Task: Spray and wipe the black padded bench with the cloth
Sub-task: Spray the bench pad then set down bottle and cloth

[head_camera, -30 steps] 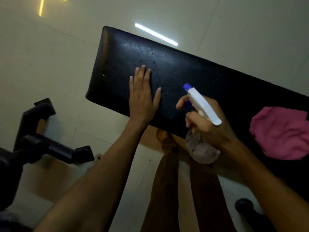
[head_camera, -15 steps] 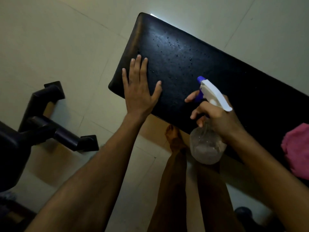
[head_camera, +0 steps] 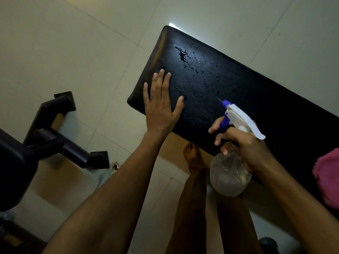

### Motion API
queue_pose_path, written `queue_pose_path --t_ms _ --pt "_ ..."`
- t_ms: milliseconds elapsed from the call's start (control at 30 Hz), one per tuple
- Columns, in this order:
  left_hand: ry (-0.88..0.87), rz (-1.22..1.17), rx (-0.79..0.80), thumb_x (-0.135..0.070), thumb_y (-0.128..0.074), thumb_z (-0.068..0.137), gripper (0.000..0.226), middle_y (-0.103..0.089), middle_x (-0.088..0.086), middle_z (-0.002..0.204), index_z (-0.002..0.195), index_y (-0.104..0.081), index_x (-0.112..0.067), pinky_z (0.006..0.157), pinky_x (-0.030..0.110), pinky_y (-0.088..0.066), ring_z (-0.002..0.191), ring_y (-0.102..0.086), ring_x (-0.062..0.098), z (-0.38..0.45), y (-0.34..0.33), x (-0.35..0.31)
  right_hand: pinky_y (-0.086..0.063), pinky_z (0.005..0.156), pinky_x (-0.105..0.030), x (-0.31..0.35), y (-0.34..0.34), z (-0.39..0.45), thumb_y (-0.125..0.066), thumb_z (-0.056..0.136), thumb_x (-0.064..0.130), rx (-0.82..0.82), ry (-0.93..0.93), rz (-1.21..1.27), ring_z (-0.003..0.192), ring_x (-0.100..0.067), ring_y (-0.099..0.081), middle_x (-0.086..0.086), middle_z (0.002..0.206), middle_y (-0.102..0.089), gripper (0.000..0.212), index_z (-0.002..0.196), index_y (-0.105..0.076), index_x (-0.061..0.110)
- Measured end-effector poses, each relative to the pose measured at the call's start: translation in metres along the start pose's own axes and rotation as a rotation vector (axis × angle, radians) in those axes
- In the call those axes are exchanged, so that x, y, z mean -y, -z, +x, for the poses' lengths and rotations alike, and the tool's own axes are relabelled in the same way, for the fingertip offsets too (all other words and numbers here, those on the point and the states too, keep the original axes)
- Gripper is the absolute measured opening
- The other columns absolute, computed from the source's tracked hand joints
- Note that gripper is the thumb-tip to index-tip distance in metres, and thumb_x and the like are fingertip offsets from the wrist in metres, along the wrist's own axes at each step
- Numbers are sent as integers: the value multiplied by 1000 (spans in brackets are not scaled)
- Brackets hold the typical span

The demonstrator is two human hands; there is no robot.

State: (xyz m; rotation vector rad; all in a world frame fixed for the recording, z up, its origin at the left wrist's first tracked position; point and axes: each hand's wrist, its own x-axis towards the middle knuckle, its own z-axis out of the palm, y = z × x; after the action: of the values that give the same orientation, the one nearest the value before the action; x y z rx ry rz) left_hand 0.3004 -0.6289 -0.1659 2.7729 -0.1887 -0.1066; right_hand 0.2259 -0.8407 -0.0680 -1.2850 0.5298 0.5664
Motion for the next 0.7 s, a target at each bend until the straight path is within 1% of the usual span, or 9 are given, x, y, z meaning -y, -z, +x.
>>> queue_pose_path --t_ms 67,133,200,267,333,400,467,567,700 --pt "-3 -42 -9 -41 -46 101 67 -25 10 165 156 -29 -7 126 52 -10 155 -16 25 -1 1 0 -43 45 -24 -3 -1 -6 -54 72 10 57 9 3 63 -18 -59 -5 85 -68 21 75 -71 23" --pt "17 -98 -25 -35 -47 102 64 -26 12 164 155 -30 -4 127 50 -9 155 -17 25 -1 3 -1 -44 45 -25 -7 -3 -11 -55 72 10 85 2 12 63 -20 -59 -6 88 -69 24 78 -72 24" --pt "106 -210 -60 -24 -46 103 58 -27 14 163 154 -30 -2 128 47 -10 155 -18 27 1 7 -5 -44 45 -26 -11 -4 -15 -54 72 9 110 -23 13 66 -22 -61 -8 96 -71 26 84 -74 22" --pt "218 -339 -99 -15 -41 104 52 -29 15 163 154 -30 -1 127 48 -13 154 -19 26 4 11 -8 -43 44 -27 -14 -3 -19 -54 72 9 156 -51 2 66 -24 -60 -9 92 -70 21 81 -72 16" --pt "283 -442 -122 -12 -35 105 49 -33 15 161 153 -32 -1 125 50 -19 152 -25 26 7 15 -8 -43 44 -28 -18 -2 -23 -53 71 9 180 -74 -11 64 -24 -60 -12 86 -68 17 78 -69 10" --pt "292 -492 -116 -12 -31 105 46 -36 15 159 150 -37 -2 124 50 -23 150 -30 24 7 20 -6 -43 45 -29 -22 1 -29 -52 71 8 170 -96 -28 60 -22 -61 -19 89 -68 21 83 -68 3" --pt "279 -495 -93 -13 -29 106 45 -37 14 158 148 -40 -3 123 49 -25 149 -32 23 7 23 -4 -44 45 -29 -27 5 -34 -52 72 8 164 -127 -58 60 -25 -63 -19 92 -70 26 90 -68 -2" --pt "239 -457 -53 -14 -30 106 45 -35 13 159 148 -41 -3 123 49 -24 150 -30 23 6 23 -5 -45 44 -29 -34 16 -47 -54 76 9 191 -173 -69 61 -28 -63 -16 88 -70 22 89 -67 -5" --pt "198 -301 -25 -23 -35 107 50 -23 13 165 154 -31 -4 127 47 -12 155 -16 24 5 20 0 -46 45 -28 -41 20 -55 -54 76 9 187 -191 -82 65 -28 -65 -15 93 -71 21 89 -69 1"
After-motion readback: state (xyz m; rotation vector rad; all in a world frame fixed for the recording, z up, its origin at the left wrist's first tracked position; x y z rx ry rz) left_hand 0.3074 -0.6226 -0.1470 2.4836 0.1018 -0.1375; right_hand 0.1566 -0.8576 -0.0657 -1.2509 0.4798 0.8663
